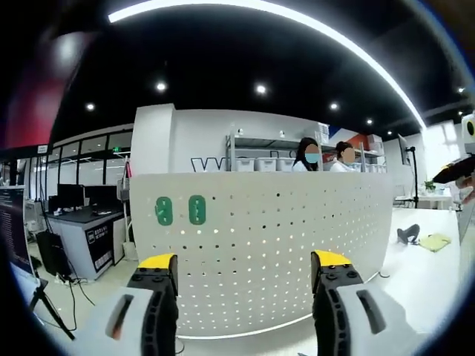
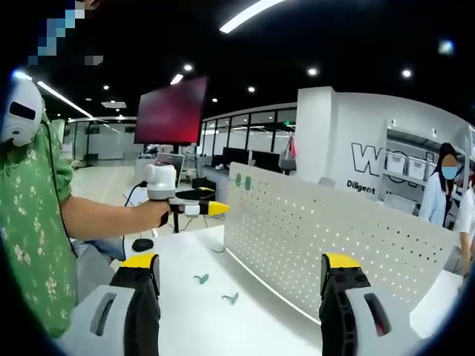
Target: Insert the hook assembly into the mounting plate slot until the hook locks in place.
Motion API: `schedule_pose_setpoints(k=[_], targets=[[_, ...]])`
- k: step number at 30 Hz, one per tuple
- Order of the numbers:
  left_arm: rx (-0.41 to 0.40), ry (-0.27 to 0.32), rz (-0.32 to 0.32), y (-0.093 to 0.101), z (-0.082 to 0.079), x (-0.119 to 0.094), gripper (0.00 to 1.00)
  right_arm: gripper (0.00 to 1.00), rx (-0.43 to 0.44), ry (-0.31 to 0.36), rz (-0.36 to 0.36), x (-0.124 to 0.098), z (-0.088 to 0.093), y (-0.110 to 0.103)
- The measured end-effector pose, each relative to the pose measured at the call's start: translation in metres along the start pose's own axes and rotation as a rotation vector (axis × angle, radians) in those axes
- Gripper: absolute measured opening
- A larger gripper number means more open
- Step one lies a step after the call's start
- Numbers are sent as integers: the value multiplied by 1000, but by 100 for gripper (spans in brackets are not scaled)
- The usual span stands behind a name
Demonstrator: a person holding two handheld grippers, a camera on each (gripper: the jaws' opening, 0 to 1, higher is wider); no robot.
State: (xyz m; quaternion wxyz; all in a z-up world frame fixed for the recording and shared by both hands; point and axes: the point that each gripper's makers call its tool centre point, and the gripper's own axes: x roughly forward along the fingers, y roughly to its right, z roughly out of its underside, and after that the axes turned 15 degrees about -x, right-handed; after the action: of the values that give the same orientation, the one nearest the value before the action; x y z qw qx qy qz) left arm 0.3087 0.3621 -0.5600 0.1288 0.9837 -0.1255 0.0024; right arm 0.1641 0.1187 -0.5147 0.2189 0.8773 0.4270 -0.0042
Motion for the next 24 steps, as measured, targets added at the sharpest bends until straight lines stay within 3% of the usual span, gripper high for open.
schedule_pose_setpoints(k=[24], targets=[[-30,-39,-6,-1,21,-49,72,91,-2,13,-39,6,-5,-21]])
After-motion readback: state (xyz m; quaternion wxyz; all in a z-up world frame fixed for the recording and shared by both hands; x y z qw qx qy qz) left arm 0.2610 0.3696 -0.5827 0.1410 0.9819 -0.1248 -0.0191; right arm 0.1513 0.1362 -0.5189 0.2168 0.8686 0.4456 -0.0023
